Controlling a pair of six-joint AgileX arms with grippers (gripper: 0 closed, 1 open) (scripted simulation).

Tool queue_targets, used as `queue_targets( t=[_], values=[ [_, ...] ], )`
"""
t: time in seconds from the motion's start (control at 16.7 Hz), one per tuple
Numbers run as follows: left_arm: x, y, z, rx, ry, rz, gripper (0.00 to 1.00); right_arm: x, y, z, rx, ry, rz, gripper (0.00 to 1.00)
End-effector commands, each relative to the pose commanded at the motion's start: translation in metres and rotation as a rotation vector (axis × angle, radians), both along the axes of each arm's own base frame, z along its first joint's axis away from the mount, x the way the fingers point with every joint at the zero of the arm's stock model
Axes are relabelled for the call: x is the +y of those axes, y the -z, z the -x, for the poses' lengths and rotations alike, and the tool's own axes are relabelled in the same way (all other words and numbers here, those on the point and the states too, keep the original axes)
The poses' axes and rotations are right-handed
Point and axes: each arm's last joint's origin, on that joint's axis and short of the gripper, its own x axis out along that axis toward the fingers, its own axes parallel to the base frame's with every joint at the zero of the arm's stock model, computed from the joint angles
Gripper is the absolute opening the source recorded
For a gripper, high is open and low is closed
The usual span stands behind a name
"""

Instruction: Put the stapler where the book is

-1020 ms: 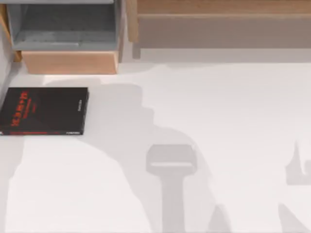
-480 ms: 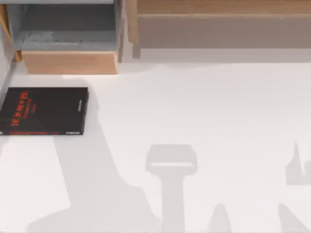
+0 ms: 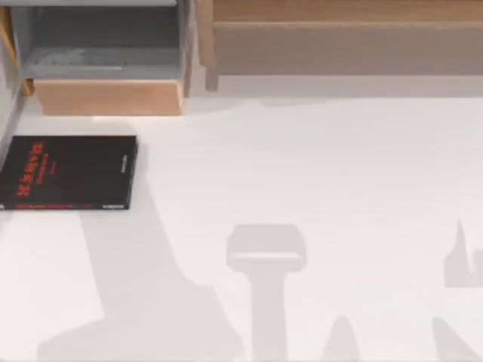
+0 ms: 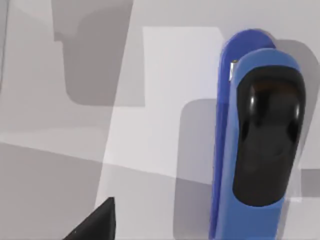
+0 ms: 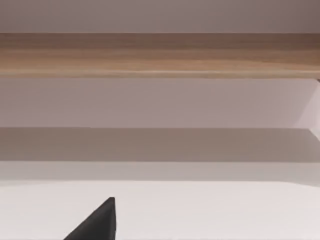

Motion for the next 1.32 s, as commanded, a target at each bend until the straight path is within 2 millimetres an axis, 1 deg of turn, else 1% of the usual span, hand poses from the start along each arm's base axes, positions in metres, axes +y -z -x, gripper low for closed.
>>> queue_targets(
  t=[0.36,0.72,0.96,1.2,1.32],
  values=[
    [0.005,0.005,0.003,-0.002,-0.001,0.0,1.0,0.0,0.0,0.0,0.0,0.0,0.0,1.0],
    [0.005,0.029,0.001,-0.003,-0.003,0.001,1.0,0.0,0.0,0.0,0.0,0.0,0.0,1.0],
    [0.001,0.046,-0.004,-0.006,-0.001,-0.001,1.0,0.0,0.0,0.0,0.0,0.0,0.0,1.0],
    [0.001,0.048,-0.005,-0.003,0.0,0.0,1.0,0.0,0.0,0.0,0.0,0.0,0.0,1.0],
    [0.001,0.048,-0.005,-0.003,0.0,0.0,0.85,0.0,0.0,0.0,0.0,0.0,0.0,1.0]
  ],
)
